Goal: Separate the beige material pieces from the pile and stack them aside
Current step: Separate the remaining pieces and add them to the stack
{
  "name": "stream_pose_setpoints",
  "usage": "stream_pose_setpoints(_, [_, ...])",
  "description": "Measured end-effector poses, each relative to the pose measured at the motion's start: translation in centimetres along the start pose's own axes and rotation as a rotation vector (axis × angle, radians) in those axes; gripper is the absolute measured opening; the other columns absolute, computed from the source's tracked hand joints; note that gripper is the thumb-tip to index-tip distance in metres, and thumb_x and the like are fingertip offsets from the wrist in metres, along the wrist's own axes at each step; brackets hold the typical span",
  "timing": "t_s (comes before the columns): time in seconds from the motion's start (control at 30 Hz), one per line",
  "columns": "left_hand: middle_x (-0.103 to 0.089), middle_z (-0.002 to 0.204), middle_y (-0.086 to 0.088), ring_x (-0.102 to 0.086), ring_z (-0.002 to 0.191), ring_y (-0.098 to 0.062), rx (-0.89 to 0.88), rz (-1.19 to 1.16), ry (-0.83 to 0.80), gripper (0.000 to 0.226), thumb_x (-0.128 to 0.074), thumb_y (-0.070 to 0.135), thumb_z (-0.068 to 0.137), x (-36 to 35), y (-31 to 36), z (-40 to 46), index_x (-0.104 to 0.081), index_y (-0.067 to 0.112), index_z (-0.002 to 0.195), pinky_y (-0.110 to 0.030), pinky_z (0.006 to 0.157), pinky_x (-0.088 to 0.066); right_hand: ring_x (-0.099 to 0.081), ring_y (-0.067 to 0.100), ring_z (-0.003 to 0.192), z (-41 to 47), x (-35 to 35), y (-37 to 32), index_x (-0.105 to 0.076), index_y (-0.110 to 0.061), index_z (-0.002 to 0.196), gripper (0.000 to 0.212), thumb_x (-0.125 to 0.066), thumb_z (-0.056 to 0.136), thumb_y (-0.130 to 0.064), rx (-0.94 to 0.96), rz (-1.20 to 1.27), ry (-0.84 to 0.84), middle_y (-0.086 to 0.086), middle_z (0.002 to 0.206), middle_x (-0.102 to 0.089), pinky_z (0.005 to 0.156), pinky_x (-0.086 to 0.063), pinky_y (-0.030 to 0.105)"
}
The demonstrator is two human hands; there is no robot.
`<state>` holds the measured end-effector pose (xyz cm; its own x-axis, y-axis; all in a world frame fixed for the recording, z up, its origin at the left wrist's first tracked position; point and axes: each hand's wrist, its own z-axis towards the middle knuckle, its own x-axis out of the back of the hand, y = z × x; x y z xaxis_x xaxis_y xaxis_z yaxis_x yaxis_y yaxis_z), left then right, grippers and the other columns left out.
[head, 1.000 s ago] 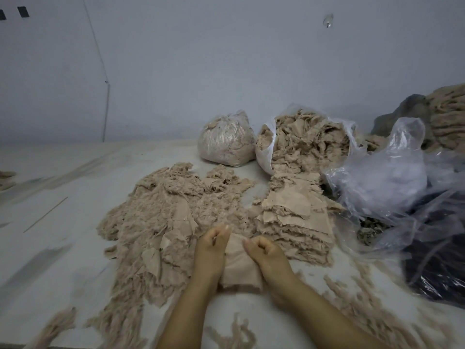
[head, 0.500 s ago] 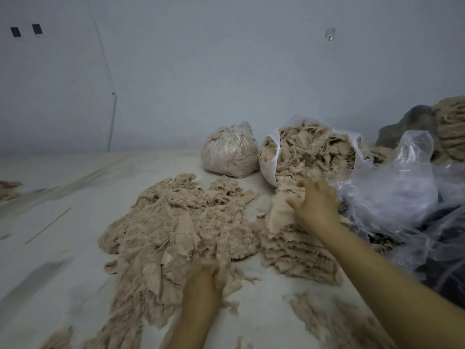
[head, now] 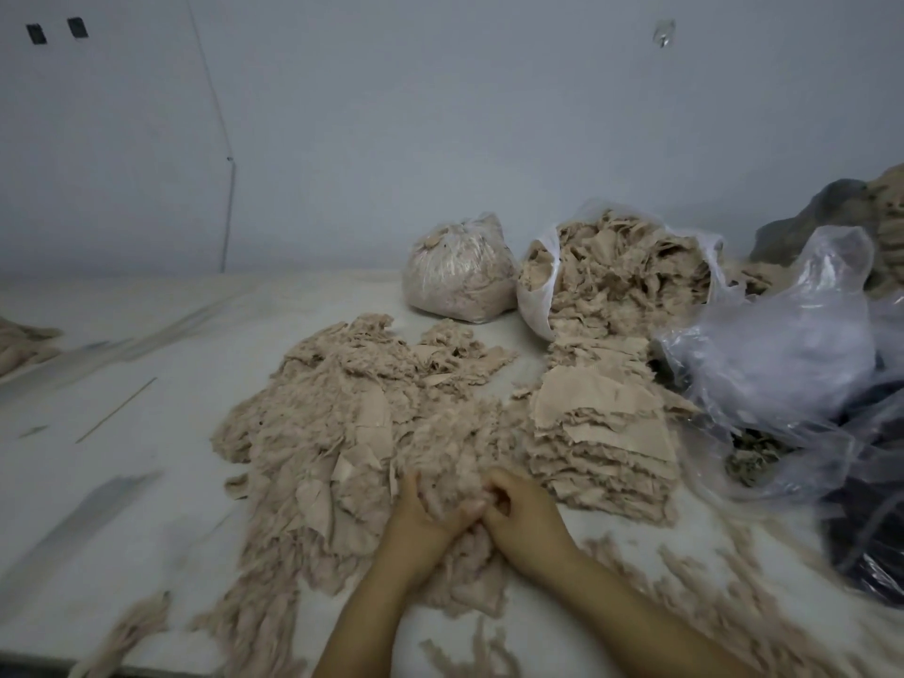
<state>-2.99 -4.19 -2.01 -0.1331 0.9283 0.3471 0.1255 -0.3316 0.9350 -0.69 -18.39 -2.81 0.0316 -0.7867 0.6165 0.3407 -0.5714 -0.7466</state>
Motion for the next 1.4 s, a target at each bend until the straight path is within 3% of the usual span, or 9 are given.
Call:
stream_pose_setpoints(0.23, [-0.064,0.096,-0.016,-0.057,0.064,-0.023,0.279,-0.574,0.291,0.029,-0.06,0.004,0.087,0.4,0.3,2.5,-0.056,0.008,0.116,-0.028,0.051,-0.045,-0.05,-0.001,0.07,-0.6,1.1,1.7,-0.053,-0.031,0.1,0.015,-0.063,0.089,-0.029,-0.126,0.058,-0.043,-0.01,0.084,-0.052,0.063,-0.04,0.012])
stream_pose_setpoints(0.37, [-0.067,0.093,-0.004,-0.058,0.066,-0.012,-0.058,-0.321,0.418,0.03,-0.054,-0.006,0.082,1.5,3.1,3.0,-0.066,0.016,0.1,-0.016,0.053,-0.048,-0.065,0.014,0.087,1.0,0.1,-0.8,-0.053,-0.02,0.128,0.034,-0.048,0.099,-0.037,-0.285,0.458,-0.111,0.004,0.101,-0.066,0.084,-0.055,0.034])
stream_pose_setpoints(0.6, [-0.064,0.097,0.002,-0.055,0.09,0.003,-0.629,0.22,0.295,0.05,-0.045,-0.015,0.073,2.7,6.2,0.9,-0.076,0.021,0.09,-0.006,0.082,-0.044,-0.065,0.03,0.1,5.6,-0.8,-6.6,-0.06,-0.008,0.11,0.063,-0.034,0.089,-0.062,-0.477,1.389,-0.096,0.016,0.106,-0.068,0.073,-0.055,0.04])
stream_pose_setpoints(0.7, [-0.07,0.09,-0.001,-0.052,0.088,-0.018,-0.676,0.524,-0.052,0.043,-0.039,0.007,0.064,2.9,3.8,-0.6,-0.075,0.017,0.086,-0.026,0.08,-0.043,-0.07,0.031,0.081,4.0,-0.7,-4.0,-0.068,-0.01,0.098,0.071,-0.045,0.077,-0.073,-0.595,1.255,0.025,0.015,0.092,-0.072,0.069,-0.056,0.046])
stream_pose_setpoints(0.8, [-0.069,0.102,-0.003,-0.056,0.098,-0.016,-0.56,0.72,-0.4,0.039,-0.043,0.002,0.073,1.8,0.6,-1.2,-0.073,0.013,0.095,-0.017,0.084,-0.039,-0.062,0.032,0.112,1.7,-0.1,-1.5,-0.047,-0.017,0.139,0.087,-0.07,0.068,-0.062,-0.557,0.863,0.015,0.014,0.129,-0.06,0.097,-0.049,0.05])
stream_pose_setpoints(0.87, [-0.069,0.102,-0.001,-0.059,0.097,-0.014,-0.492,0.662,-0.401,0.038,-0.041,-0.007,0.074,1.5,-0.4,-1.2,-0.072,0.011,0.087,-0.019,0.086,-0.044,-0.059,0.031,0.114,0.8,0.3,-0.8,-0.03,-0.019,0.147,0.086,-0.077,0.078,-0.038,-0.493,0.605,0.038,0.012,0.131,-0.054,0.096,-0.049,0.042])
stream_pose_setpoints(1.03, [-0.066,0.084,-0.007,-0.054,0.071,-0.015,-0.4,0.515,-0.149,0.021,-0.043,-0.004,0.08,1.6,-0.8,-1.3,-0.051,0.015,0.077,-0.028,0.063,-0.043,-0.059,0.022,0.098,-0.8,0.8,0.7,-0.06,-0.015,0.108,0.027,-0.059,0.084,-0.002,-0.24,0.144,-0.021,0.007,0.105,-0.063,0.078,-0.049,0.028])
stream_pose_setpoints(1.2, [-0.063,0.085,-0.005,-0.052,0.071,-0.014,-0.261,0.71,-0.089,0.022,-0.042,0.024,0.098,2.5,-0.3,-0.7,-0.058,0.01,0.091,-0.029,0.065,-0.041,-0.058,0.009,0.073,-1.9,2.8,2.0,-0.056,-0.025,0.093,0.021,-0.074,0.082,-0.024,-0.402,0.244,-0.009,-0.006,0.086,-0.062,0.063,-0.044,0.024])
stream_pose_setpoints(1.4, [-0.067,0.107,-0.002,-0.058,0.097,-0.015,-0.624,0.606,-0.171,0.021,-0.046,0.016,0.097,-0.6,1.9,0.2,-0.066,0.011,0.102,-0.025,0.087,-0.042,-0.048,0.01,0.064,-2.2,3.4,1.4,-0.047,-0.024,0.076,0.039,-0.059,0.082,-0.061,-0.408,-0.171,-0.091,-0.006,0.072,-0.052,0.052,-0.032,0.026])
